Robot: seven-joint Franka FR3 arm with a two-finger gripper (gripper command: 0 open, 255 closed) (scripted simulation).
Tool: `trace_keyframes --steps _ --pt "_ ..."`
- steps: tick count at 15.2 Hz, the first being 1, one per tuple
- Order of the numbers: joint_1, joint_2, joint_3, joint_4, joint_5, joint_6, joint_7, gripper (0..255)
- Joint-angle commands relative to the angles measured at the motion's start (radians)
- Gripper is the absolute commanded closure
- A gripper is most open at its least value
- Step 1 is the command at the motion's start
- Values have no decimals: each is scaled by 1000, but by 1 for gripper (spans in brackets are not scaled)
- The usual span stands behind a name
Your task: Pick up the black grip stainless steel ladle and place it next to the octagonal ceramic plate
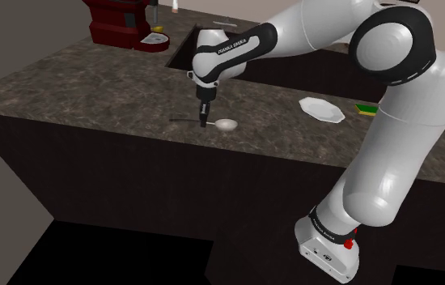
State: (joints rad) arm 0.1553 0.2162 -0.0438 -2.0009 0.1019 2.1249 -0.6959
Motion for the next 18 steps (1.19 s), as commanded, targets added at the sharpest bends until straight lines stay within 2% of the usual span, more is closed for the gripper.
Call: trace_keyframes --steps 1,18 --pt "0 -11 0 10 -2 -21 2 255" --pt "0 -95 -3 136 -15 -230 22 255"
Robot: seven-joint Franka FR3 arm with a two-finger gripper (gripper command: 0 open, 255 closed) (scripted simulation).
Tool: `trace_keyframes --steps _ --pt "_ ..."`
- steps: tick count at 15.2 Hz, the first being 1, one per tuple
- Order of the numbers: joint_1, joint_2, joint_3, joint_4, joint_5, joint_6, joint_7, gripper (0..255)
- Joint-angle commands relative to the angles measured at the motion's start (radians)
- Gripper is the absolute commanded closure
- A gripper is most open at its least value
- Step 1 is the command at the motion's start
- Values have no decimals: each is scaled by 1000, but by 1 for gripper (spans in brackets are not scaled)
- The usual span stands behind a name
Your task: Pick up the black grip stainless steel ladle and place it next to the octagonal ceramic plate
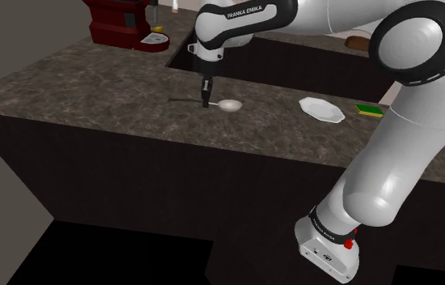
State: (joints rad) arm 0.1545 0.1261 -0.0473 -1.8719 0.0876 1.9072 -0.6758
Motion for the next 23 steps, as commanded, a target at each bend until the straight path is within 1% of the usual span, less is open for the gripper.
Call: trace_keyframes --steps 1,6,12,18,23 --pt "1 -7 0 15 -1 -22 3 255" --pt "-37 -157 -35 -170 -16 8 -67 255" --pt "-88 -322 -89 -351 -52 20 -155 255" --pt "-150 -472 -156 -492 -109 9 -249 255" --pt "-213 -582 -220 -578 -173 -13 -336 255"
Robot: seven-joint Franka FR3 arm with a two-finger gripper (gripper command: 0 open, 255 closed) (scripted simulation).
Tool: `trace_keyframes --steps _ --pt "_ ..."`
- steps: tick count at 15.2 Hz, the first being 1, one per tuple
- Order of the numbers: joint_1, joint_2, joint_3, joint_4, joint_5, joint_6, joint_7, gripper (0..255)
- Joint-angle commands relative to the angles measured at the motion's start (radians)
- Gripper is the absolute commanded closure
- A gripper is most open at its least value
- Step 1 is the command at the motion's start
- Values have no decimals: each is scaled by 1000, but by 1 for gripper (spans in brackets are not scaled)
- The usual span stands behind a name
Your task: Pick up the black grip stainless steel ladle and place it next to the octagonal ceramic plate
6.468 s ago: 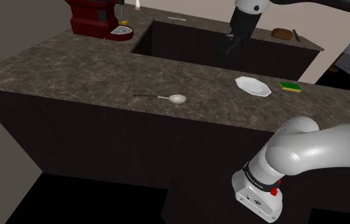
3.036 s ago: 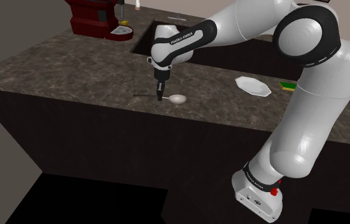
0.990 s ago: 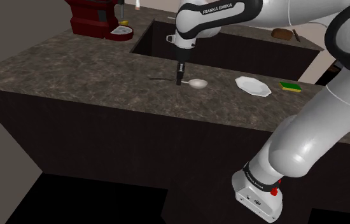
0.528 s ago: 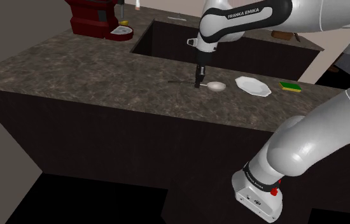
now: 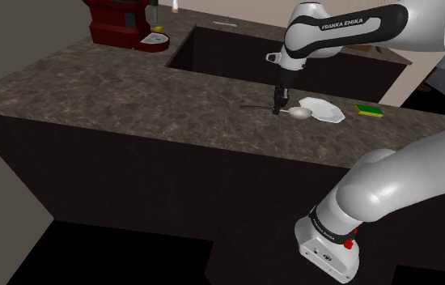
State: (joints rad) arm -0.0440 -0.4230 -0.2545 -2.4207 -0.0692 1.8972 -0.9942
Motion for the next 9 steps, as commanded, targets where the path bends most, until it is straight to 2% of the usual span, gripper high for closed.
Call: trace_keyframes --steps 1,9 --pt "-28 -52 -26 -43 -30 -8 -35 255" --pt "-146 -176 -148 -111 -152 -54 -198 255"
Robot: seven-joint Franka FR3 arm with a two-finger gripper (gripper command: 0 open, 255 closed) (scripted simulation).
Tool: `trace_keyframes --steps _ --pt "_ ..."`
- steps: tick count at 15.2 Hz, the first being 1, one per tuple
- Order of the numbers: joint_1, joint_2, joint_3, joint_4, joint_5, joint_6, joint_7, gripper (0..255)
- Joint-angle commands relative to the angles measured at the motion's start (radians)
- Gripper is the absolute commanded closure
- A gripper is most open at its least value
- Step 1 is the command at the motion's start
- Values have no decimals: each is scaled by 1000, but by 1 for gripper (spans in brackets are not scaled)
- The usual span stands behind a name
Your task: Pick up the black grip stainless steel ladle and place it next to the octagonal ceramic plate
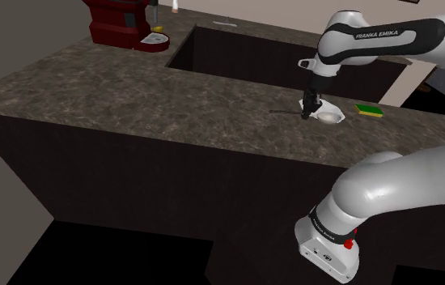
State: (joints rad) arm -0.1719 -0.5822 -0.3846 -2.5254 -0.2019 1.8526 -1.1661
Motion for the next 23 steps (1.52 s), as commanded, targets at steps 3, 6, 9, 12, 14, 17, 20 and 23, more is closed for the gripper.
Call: trace_keyframes --steps 3,6,9,12,14,17,20,23 --pt "-61 -45 -70 -11 -67 -25 -93 255" --pt "-102 -61 -125 -6 -114 -36 -163 255" --pt "-138 -65 -183 10 -158 -44 -236 255" --pt "-142 -57 -199 -9 -167 -16 -242 255" --pt "-142 -48 -209 -29 -173 14 -241 255" --pt "-142 -32 -224 -58 -182 59 -240 255" --pt "-142 -12 -241 -85 -190 106 -240 255" --pt "-140 11 -258 -111 -197 154 -240 255"
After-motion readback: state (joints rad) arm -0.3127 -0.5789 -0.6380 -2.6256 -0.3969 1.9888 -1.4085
